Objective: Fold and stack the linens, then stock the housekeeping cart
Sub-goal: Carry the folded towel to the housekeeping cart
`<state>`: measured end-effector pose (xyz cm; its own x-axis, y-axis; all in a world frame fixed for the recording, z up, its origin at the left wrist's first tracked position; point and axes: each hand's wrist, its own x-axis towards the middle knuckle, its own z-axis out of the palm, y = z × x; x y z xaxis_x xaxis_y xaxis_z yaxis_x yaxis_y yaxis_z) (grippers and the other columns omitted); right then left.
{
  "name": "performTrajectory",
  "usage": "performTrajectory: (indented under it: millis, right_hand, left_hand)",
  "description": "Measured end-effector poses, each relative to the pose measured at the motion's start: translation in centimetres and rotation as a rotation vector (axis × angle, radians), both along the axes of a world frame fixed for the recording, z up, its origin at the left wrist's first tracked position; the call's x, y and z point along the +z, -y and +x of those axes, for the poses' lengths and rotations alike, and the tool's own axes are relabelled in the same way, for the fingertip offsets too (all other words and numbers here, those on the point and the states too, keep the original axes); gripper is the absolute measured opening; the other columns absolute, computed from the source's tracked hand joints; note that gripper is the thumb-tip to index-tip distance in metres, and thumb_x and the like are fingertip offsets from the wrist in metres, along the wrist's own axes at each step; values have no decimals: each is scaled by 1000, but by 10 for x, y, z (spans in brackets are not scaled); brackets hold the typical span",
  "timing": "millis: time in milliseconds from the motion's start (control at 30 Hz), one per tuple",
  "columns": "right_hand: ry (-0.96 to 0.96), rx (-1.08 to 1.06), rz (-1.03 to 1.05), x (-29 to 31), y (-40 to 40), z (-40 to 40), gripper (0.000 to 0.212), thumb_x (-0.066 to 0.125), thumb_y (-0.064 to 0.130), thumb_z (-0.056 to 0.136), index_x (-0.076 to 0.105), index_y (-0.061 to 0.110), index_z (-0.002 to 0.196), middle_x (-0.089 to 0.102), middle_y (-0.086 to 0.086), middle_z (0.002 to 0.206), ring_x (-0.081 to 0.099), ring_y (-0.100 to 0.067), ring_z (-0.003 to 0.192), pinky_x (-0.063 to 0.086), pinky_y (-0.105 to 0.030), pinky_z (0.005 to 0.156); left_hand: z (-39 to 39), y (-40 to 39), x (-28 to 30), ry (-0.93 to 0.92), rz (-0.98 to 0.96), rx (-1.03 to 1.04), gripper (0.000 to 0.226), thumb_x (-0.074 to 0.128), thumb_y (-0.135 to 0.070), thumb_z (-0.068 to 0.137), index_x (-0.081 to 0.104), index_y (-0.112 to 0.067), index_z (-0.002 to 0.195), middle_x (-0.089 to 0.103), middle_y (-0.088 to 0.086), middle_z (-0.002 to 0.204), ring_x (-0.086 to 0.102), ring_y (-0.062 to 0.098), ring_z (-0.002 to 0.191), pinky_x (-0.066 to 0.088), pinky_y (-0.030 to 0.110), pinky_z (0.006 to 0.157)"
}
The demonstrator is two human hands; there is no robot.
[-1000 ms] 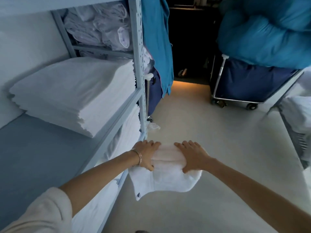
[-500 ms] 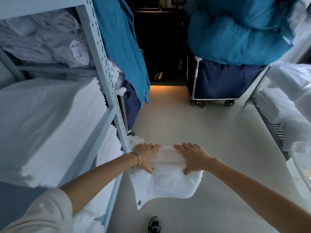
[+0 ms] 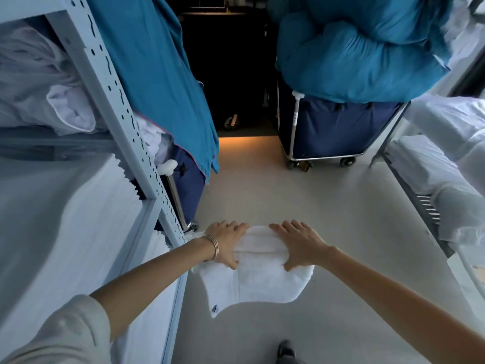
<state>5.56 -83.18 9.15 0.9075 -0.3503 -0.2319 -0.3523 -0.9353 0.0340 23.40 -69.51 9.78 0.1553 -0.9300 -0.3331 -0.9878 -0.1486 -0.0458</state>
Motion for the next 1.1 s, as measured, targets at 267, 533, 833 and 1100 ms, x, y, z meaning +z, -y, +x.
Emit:
performTrajectory:
  millis: [267,533,833,1100]
  right_hand:
    - [-24,17,64,-15,101,43,103,72,51,63,17,26,146,42,0,129,40,-22,116,31,-29,102]
    - [-16,65,17,3,237,101,103,73,50,63,16,26,146,40,0,130,40,-23,117,32,-30,103]
    - [-35,106,25,-2,334,158,104,73,50,63,15,26,146,40,-1,129,40,-23,117,33,-31,103]
    - [-40,104,13,-8,412,256,103,73,48,62,18,25,145,43,-1,126,43,-23,113,35,-30,99]
  left_hand:
    - [41,96,-17,-43,20,13,97,70,-48,67,17,-22,143,44,4,134,45,27,118,39,36,95]
    - [90,225,-7,-29,-20,84,96,71,-49,63,22,-22,140,46,2,130,47,26,114,40,35,91]
    - [142,315,-8,-22,-21,105,95,70,-49,64,21,-23,141,47,2,131,48,26,115,39,34,86]
    - [244,397,-21,-63,-5,106,97,70,-50,64,19,-22,142,44,1,134,46,26,119,40,38,91]
